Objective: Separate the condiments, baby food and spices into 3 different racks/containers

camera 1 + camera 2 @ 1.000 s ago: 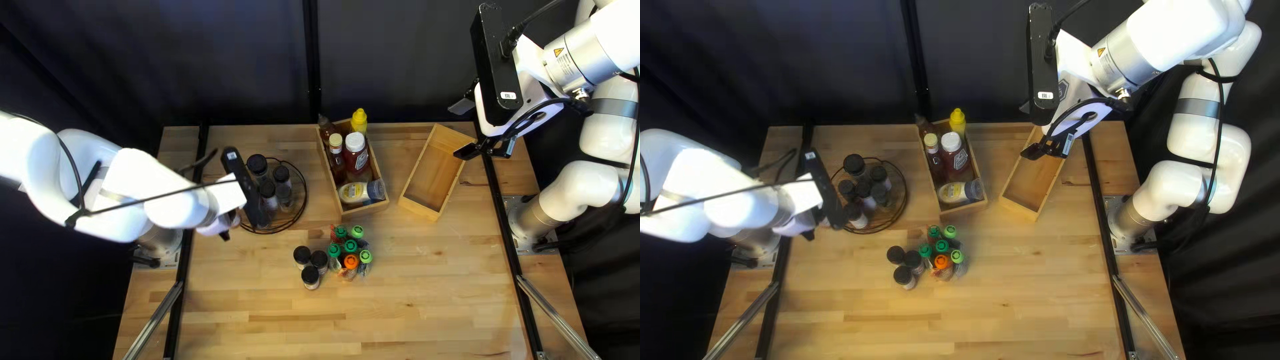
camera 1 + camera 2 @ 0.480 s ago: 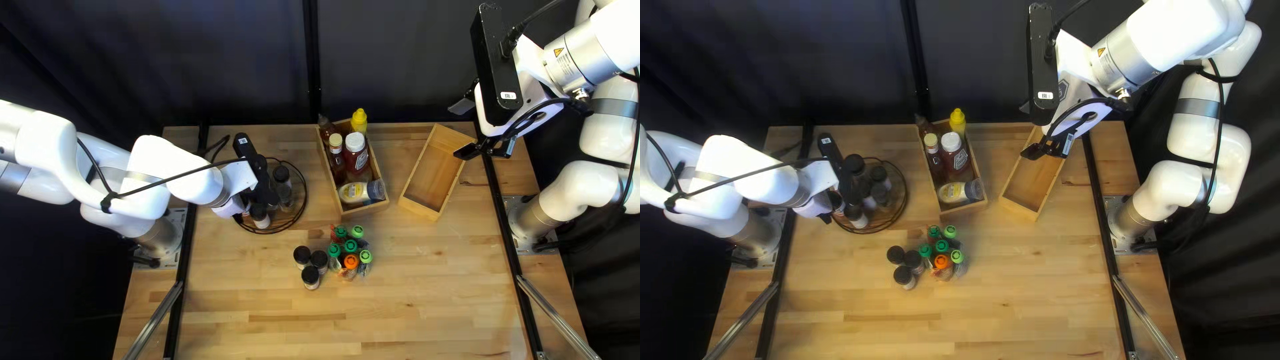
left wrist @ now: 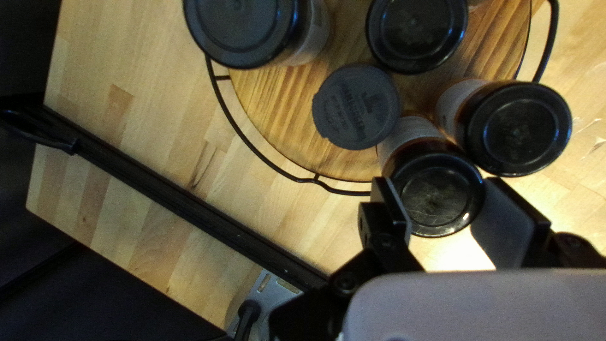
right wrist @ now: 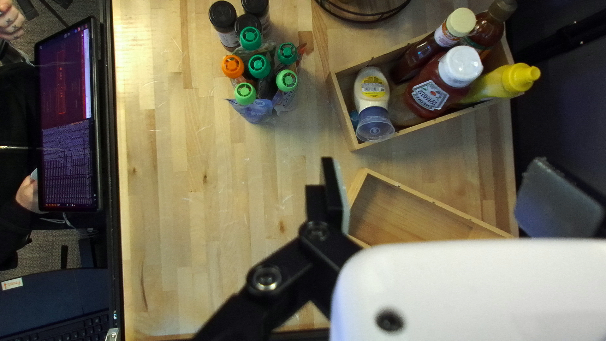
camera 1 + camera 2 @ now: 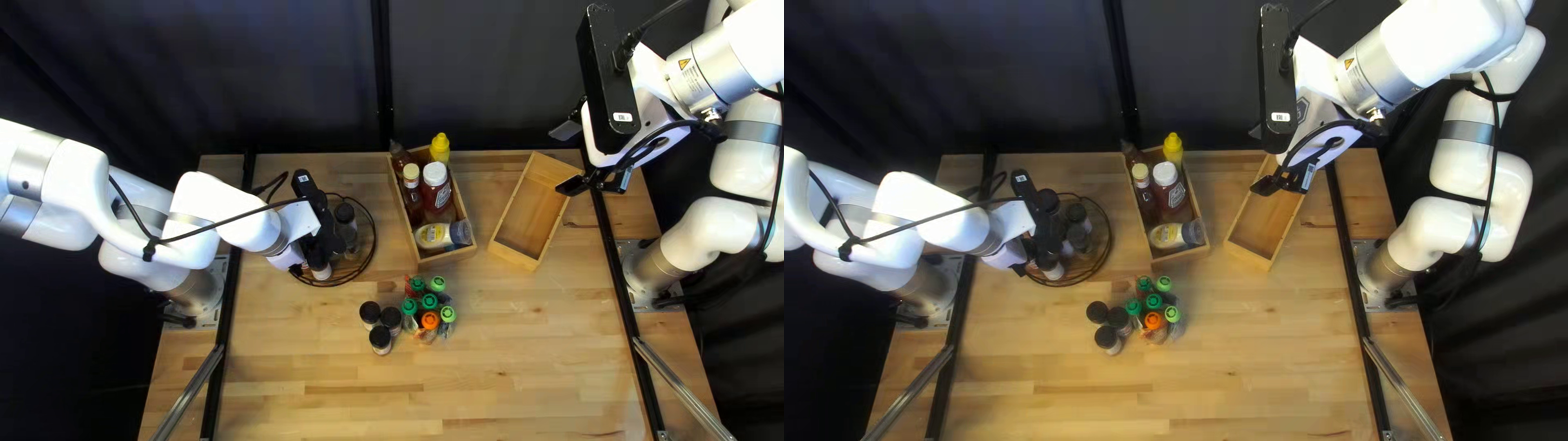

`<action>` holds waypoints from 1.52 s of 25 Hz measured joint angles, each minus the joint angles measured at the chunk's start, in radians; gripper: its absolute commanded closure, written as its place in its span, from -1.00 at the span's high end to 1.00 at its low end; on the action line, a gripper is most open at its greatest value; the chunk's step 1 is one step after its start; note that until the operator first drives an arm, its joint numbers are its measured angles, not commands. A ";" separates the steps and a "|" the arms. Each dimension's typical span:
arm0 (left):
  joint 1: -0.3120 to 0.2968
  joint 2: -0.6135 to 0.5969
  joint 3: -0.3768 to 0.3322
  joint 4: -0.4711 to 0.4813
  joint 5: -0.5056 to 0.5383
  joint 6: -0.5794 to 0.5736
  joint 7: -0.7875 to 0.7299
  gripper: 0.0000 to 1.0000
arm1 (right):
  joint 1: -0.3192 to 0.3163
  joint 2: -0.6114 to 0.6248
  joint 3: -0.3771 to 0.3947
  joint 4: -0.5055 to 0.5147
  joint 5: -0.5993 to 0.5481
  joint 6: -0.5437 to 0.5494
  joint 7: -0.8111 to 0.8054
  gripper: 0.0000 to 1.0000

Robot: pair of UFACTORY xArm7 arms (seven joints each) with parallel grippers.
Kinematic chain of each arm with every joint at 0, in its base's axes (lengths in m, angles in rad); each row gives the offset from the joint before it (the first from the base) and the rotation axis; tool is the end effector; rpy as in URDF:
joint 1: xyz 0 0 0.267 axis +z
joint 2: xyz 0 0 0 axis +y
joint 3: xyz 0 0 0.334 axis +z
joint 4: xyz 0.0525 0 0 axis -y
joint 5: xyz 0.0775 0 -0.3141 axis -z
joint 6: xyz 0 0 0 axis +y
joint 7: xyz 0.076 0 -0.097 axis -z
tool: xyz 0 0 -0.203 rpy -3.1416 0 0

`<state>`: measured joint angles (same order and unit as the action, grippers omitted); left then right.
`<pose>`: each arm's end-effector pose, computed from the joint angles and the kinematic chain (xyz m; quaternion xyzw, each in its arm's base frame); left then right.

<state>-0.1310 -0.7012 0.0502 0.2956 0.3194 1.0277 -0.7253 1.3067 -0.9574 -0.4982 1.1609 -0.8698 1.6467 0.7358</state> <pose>0.2082 0.0457 0.1553 -0.9664 -0.2274 -0.0342 0.1147 0.3669 -0.0530 0.4666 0.9625 -0.0230 0.2694 0.0215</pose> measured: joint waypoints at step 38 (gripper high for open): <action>-0.232 0.551 0.015 0.449 -0.165 -0.191 0.752 1.00 | 0.000 0.000 0.000 0.000 0.000 0.000 0.000 1.00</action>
<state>-0.3634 -0.1507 0.0651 0.7442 0.1539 0.8366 0.0267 1.3067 -0.9574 -0.4982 1.1609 -0.8698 1.6467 0.7358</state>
